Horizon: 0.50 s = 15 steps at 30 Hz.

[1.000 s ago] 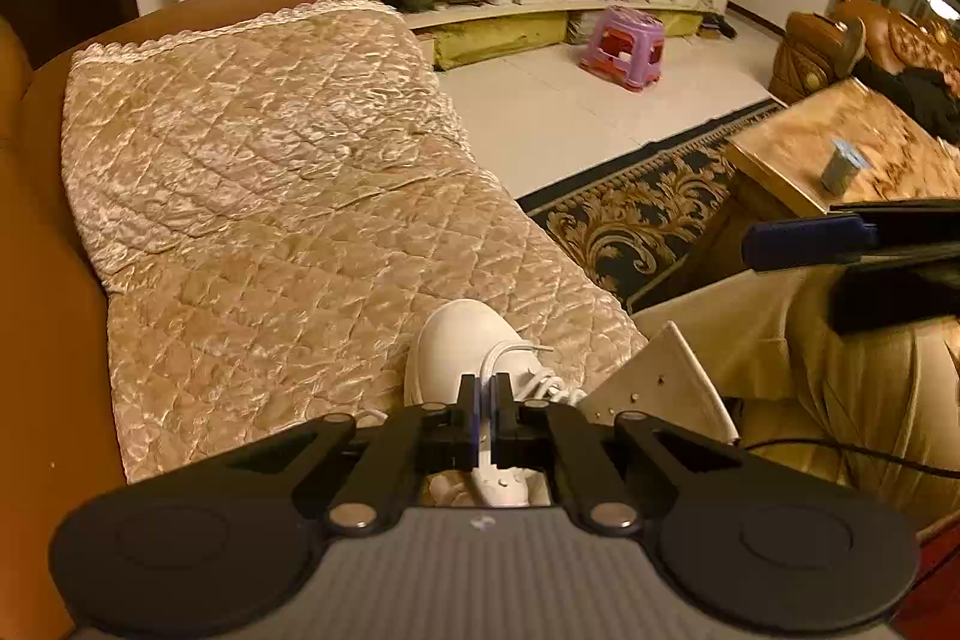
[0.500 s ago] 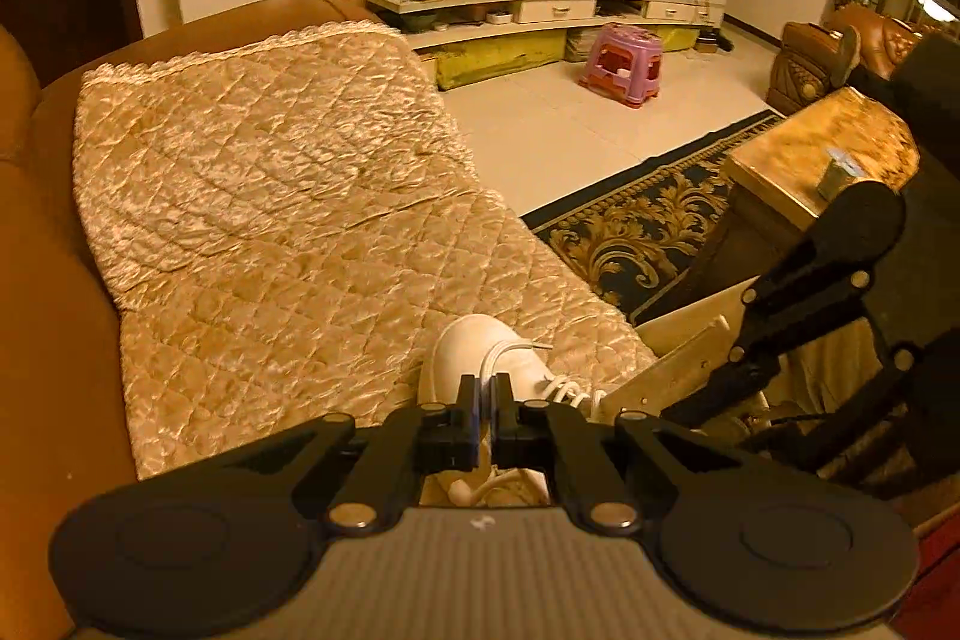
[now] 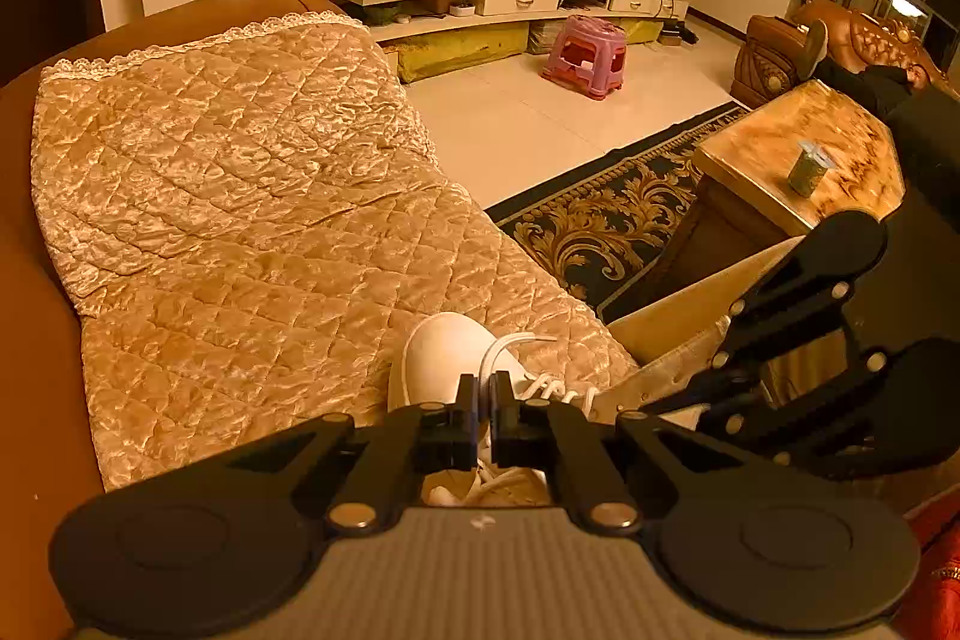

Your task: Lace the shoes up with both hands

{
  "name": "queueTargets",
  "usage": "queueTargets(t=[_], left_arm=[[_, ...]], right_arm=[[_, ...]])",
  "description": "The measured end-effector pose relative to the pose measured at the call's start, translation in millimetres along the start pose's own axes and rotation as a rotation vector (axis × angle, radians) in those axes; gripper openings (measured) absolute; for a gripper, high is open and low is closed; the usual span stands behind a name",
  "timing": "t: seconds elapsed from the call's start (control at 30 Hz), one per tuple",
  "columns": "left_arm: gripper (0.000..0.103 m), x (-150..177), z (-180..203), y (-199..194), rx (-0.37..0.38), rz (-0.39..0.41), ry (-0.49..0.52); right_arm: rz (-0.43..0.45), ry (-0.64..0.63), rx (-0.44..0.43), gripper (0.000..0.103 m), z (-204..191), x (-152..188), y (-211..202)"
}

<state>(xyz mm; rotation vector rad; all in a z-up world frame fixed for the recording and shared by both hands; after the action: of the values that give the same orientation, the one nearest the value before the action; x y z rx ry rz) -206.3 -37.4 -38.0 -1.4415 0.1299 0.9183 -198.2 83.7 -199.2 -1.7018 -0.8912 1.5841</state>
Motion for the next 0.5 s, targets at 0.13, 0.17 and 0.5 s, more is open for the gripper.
queueTargets(t=[0.13,0.17,0.5], left_arm=[[0.003,3.4,4.3,1.6,0.016,-0.032,0.025],[0.003,4.5,6.1,1.5,0.021,-0.043,0.038],[0.003,15.8,16.0,-13.4,0.049,-0.187,0.235]], right_arm=[[0.067,-0.079,0.028,0.005,-3.4,-14.8,-23.4],[0.074,-0.096,0.027,0.004,-3.8,-18.0,-27.6],[0.085,-0.226,0.048,0.004,-11.0,-13.4,-32.9]])
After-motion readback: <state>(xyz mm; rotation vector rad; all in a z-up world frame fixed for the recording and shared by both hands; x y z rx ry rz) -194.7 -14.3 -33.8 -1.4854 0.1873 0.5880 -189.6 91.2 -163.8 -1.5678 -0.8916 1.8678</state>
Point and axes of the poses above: each gripper's, at about its wrist camera, not at the fingertips, and y roughly the way its jaws point, z to its right, x to its underside, the point moved 10 cm from there along y, roughly the way its jaws point, and after that the axes turned 7 degrees about -y, right-handed, at the moved point
